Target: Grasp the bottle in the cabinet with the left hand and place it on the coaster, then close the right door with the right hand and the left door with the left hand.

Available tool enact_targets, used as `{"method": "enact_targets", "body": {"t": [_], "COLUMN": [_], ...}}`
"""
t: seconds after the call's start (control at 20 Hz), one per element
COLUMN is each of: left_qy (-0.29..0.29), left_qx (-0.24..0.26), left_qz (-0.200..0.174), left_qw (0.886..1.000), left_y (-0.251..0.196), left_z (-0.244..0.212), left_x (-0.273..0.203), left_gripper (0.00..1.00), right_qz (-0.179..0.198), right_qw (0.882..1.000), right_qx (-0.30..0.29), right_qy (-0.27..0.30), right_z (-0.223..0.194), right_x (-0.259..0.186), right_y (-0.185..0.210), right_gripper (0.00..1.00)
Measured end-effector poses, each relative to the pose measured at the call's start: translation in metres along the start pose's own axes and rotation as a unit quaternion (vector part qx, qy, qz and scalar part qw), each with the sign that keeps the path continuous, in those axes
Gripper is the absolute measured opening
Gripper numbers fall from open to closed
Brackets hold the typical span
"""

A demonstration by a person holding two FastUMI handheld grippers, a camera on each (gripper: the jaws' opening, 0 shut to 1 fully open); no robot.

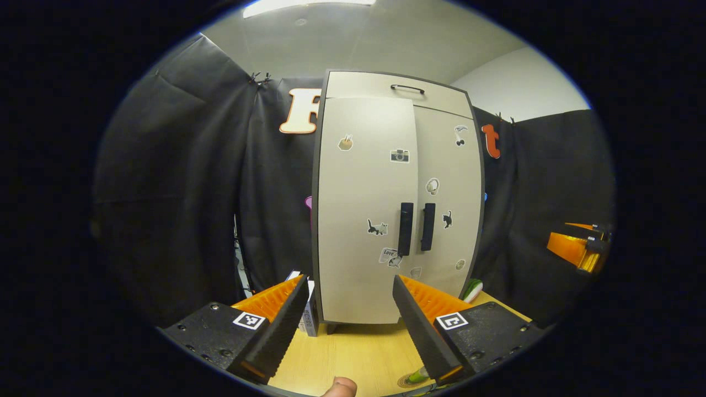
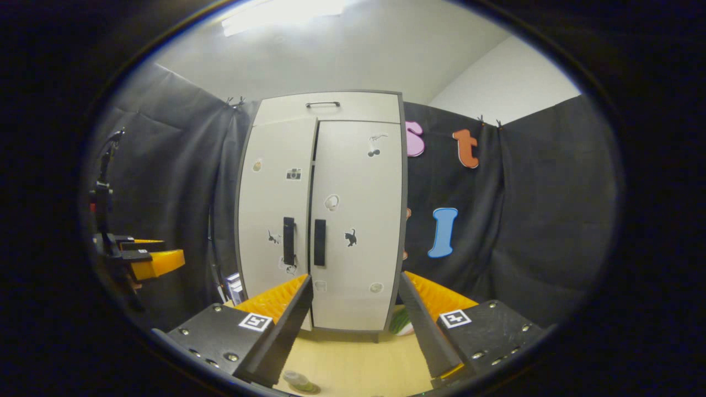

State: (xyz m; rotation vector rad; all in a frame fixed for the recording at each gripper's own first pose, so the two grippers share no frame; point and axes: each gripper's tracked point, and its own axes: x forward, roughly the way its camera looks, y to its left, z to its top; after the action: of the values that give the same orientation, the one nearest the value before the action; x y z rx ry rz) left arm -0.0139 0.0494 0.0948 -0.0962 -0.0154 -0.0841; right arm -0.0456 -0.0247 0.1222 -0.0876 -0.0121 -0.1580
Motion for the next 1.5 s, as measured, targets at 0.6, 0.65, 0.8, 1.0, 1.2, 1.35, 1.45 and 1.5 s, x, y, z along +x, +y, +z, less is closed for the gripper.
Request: {"method": "enact_targets", "body": {"t": [0.6,0.65,0.8,1.0,1.2,1.35,1.45,1.5], "left_qy": [-0.002,-0.002,-0.007,-0.005,0.0,0.007,0.005,0.0], "left_qx": [-0.018,-0.023,-0.019,-0.016,-0.014,-0.027,-0.032,-0.036], "left_qz": [-0.008,-0.01,-0.003,-0.005,0.0,0.008,0.016,0.014], "left_qw": [1.0,1.0,1.0,1.0,1.0,1.0,0.999,0.999], "left_y": [-0.012,-0.013,-0.009,-0.011,-0.013,-0.017,-0.019,-0.022], "left_z": [0.005,0.006,0.011,0.012,0.007,0.002,0.004,0.008], "left_x": [0.003,0.004,0.007,0.009,0.01,0.012,0.013,0.016], "left_gripper": [0.97,0.97,0.97,0.94,0.96,0.96,0.92,0.96], "right_qz": [0.007,0.008,0.007,0.011,0.02,0.026,0.029,0.03], "right_qw": [1.0,1.0,1.0,0.999,0.999,0.999,0.999,0.999], "right_qx": [-0.014,-0.016,-0.02,-0.027,-0.029,-0.028,-0.025,-0.024], "right_qy": [-0.008,-0.007,-0.011,-0.012,-0.009,-0.016,-0.018,-0.021], "right_z": [0.008,0.007,0.006,0.005,0.002,0.001,0.003,0.006], "right_x": [-0.013,-0.013,-0.013,-0.012,-0.007,0.002,0.007,0.01], "right_y": [0.01,0.011,0.011,0.017,0.017,0.011,0.004,0.0], "right_gripper": [0.94,0.94,0.95,0.94,0.92,0.92,0.92,0.92]}}
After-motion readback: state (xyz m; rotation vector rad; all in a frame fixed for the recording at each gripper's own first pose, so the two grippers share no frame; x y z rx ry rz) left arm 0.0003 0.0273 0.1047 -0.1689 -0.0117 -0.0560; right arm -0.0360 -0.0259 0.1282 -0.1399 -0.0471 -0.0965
